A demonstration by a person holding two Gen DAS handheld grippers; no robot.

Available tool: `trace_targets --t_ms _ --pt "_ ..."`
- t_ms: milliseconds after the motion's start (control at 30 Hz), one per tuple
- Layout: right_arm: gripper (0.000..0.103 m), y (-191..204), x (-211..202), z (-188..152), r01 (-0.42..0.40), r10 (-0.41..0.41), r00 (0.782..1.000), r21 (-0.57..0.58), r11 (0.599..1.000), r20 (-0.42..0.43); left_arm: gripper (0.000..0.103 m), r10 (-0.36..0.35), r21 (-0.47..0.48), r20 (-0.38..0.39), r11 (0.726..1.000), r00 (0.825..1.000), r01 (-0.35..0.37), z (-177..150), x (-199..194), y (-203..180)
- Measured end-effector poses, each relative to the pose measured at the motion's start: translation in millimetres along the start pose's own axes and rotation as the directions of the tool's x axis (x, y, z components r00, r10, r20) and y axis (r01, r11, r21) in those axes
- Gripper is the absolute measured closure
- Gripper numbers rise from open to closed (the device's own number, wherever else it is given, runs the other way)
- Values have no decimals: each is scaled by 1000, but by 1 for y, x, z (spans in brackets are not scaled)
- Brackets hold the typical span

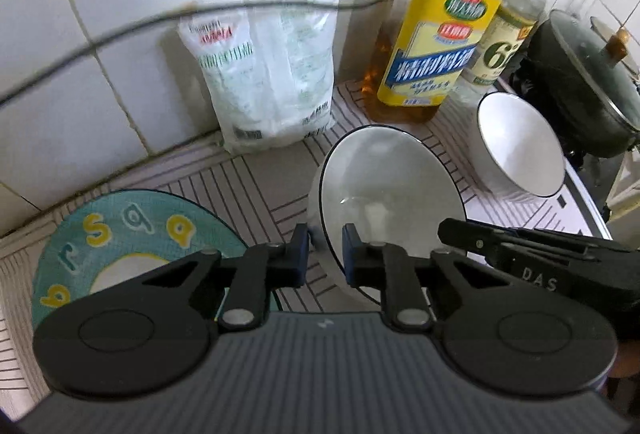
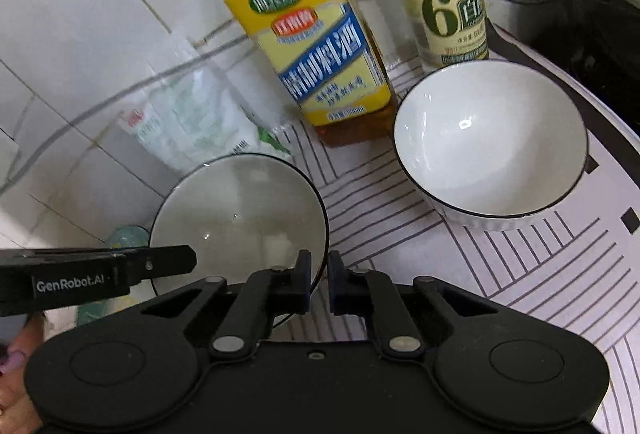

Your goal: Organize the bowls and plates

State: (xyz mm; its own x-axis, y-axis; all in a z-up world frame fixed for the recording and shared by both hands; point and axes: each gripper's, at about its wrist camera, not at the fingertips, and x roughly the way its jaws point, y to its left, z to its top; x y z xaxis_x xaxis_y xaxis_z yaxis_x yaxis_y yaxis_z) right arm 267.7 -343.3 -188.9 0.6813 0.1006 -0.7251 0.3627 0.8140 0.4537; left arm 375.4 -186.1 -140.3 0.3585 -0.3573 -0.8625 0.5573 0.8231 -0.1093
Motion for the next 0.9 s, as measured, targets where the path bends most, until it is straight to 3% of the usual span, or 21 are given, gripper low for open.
trace_targets --t_ms 500,667,900 --pt "90 28 -114 -28 -66 73 992 -60 996 104 87 -62 73 80 996 995 57 -32 -110 -23" --pt "90 30 -132 -43 -66 76 989 -80 995 128 87 -57 96 72 994 996 50 -53 -120 -34" --pt "90 23 -130 -64 -74 84 990 -90 993 112 87 -33 73 -8 997 999 34 -81 -106 -39"
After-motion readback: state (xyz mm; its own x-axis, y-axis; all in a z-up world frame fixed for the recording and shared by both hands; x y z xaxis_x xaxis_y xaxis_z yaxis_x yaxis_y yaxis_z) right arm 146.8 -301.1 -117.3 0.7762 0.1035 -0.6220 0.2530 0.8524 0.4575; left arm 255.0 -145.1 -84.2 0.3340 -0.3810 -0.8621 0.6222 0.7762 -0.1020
